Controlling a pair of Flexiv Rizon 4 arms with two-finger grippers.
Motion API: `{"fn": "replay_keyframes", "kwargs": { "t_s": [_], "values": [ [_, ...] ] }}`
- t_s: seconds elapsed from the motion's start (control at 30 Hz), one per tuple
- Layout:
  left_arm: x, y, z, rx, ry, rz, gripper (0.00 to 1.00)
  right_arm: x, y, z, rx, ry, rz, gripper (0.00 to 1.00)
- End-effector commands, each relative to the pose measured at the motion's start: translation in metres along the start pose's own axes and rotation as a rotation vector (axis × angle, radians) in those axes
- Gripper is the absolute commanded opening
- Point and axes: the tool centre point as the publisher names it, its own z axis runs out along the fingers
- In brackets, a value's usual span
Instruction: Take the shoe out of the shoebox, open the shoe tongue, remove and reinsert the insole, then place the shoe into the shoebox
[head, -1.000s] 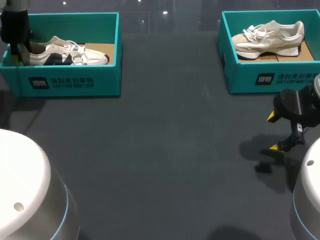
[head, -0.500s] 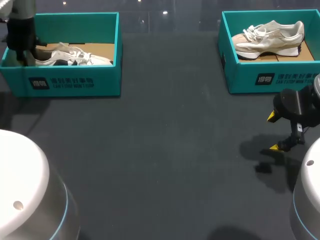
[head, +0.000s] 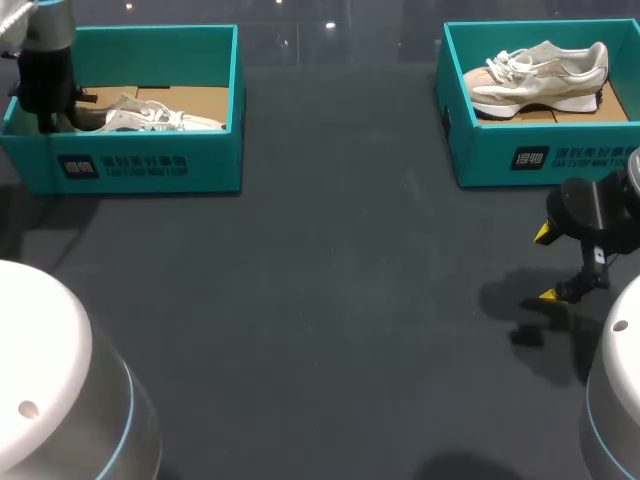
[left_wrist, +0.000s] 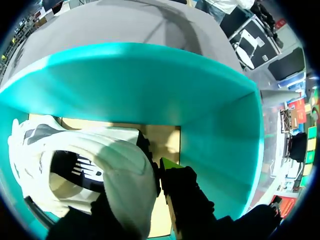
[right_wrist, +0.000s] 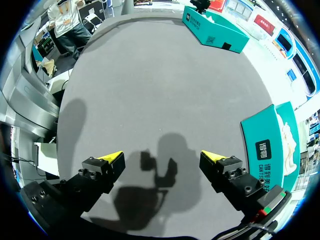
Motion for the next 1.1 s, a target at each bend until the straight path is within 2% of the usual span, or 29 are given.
{"fn": "replay_keyframes", "kwargs": {
  "t_s": [0.03, 0.1, 0.13, 0.2, 0.3, 0.43, 0.53, 0.63, 0.67, 0.8, 0.9, 1.1],
  "values": [
    [-0.002, 0.001, 0.005, 0.003, 0.005, 0.007, 0.00, 0.002, 0.000, -0.001, 0.002, -0.003, 0.000, 1.00],
    [-0.002, 0.001, 0.006, 0.003, 0.006, 0.008, 0.02, 0.002, 0.000, -0.001, 0.002, -0.003, 0.000, 1.00],
    [-0.003, 0.001, 0.006, 0.003, 0.005, 0.011, 0.12, 0.002, 0.000, -0.001, 0.002, -0.003, 0.000, 1.00],
    [-0.003, 0.000, 0.005, 0.003, 0.003, 0.011, 0.20, 0.002, 0.000, -0.001, 0.002, -0.003, 0.000, 1.00],
    [-0.004, 0.000, 0.005, 0.000, 0.001, 0.012, 0.25, 0.002, 0.000, -0.001, 0.002, -0.003, 0.000, 1.00],
    [-0.004, 0.000, 0.005, -0.002, 0.002, 0.015, 0.38, 0.002, 0.000, -0.001, 0.002, -0.003, 0.000, 1.00],
    [-0.004, 0.000, 0.004, -0.006, -0.001, 0.016, 0.42, 0.002, 0.000, -0.001, 0.002, -0.003, 0.000, 1.00],
    [-0.003, 0.001, 0.000, -0.011, -0.009, 0.014, 0.53, 0.002, 0.000, -0.001, 0.002, -0.003, 0.000, 1.00],
    [-0.003, 0.000, -0.001, -0.014, -0.014, 0.013, 0.68, 0.002, 0.000, -0.001, 0.002, -0.003, 0.000, 1.00],
    [-0.003, 0.001, -0.011, -0.023, -0.033, 0.010, 0.75, 0.002, 0.000, -0.001, 0.002, -0.003, 0.000, 1.00],
    [-0.002, 0.001, -0.019, -0.032, -0.048, 0.009, 0.87, 0.002, 0.000, -0.001, 0.002, -0.003, 0.000, 1.00],
    [0.000, 0.000, -0.045, -0.059, -0.097, 0.001, 0.99, 0.002, 0.000, -0.001, 0.002, -0.003, 0.000, 1.00]
  ]
}}
